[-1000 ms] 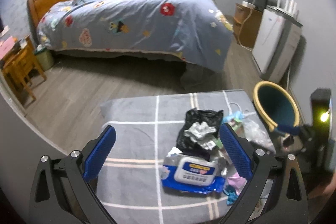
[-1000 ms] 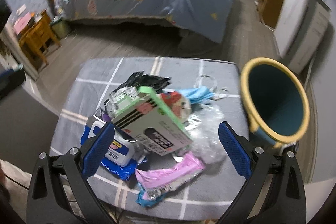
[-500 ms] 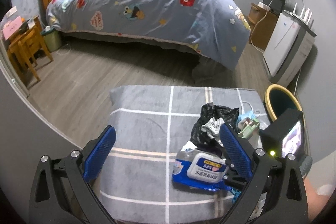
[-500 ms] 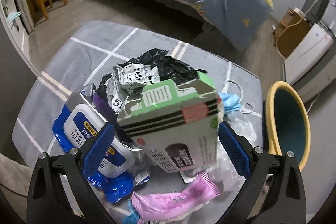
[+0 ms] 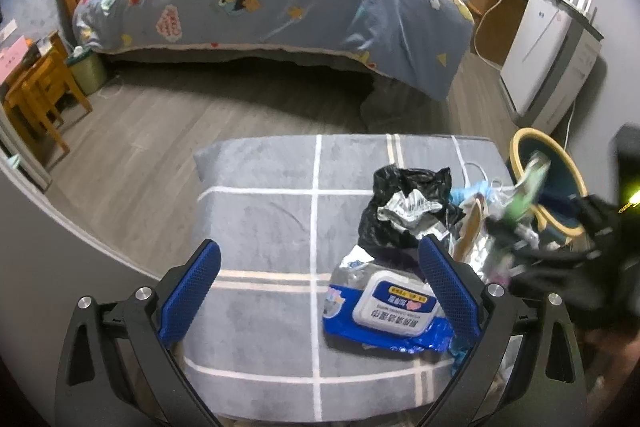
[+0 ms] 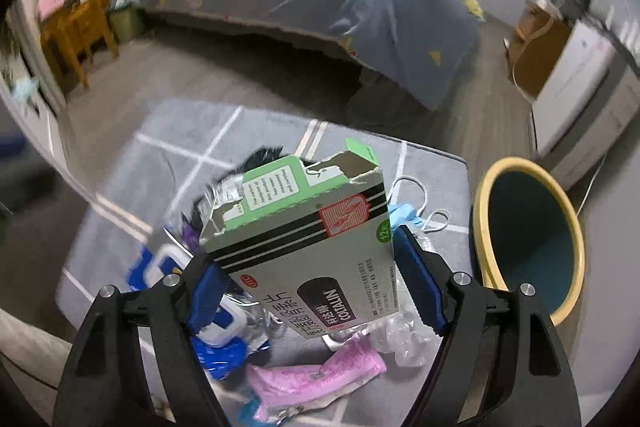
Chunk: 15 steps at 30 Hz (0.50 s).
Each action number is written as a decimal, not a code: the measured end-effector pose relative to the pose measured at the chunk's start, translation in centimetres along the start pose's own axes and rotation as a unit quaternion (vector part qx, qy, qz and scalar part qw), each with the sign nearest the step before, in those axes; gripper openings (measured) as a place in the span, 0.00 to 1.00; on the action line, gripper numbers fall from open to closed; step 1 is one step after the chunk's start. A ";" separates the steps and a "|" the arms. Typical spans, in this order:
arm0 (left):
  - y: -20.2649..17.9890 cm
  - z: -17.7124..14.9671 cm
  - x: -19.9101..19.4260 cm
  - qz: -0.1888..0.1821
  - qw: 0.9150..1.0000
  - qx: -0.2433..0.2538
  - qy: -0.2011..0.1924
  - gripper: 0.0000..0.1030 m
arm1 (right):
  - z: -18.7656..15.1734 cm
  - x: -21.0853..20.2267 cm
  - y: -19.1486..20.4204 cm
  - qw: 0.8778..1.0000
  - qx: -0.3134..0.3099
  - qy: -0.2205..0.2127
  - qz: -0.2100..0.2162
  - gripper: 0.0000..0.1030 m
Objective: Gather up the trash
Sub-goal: 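Grasp the white-green box with the right gripper and lift it, then grasp the black plastic bag with the left gripper while the right gripper holds the box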
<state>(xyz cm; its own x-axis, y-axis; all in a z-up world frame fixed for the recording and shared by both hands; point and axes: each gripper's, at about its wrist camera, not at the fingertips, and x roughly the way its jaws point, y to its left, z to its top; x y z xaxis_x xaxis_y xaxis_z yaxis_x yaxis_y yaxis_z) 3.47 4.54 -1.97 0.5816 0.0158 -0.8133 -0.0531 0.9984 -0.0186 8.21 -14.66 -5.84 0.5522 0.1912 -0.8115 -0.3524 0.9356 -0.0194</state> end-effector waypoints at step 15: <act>-6.9 0.8 7.8 -0.050 0.993 0.106 0.030 0.93 | 3.1 -4.4 -8.2 0.995 0.094 -0.031 0.031 0.74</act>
<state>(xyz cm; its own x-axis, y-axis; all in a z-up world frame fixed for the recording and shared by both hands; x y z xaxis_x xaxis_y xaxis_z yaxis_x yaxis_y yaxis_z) 9.01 -2.18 -7.73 0.5250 -0.0807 -0.8473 0.1783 0.9838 0.0168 11.01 -22.27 -0.28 0.5819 0.2624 -0.7697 -0.2432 0.9594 0.1431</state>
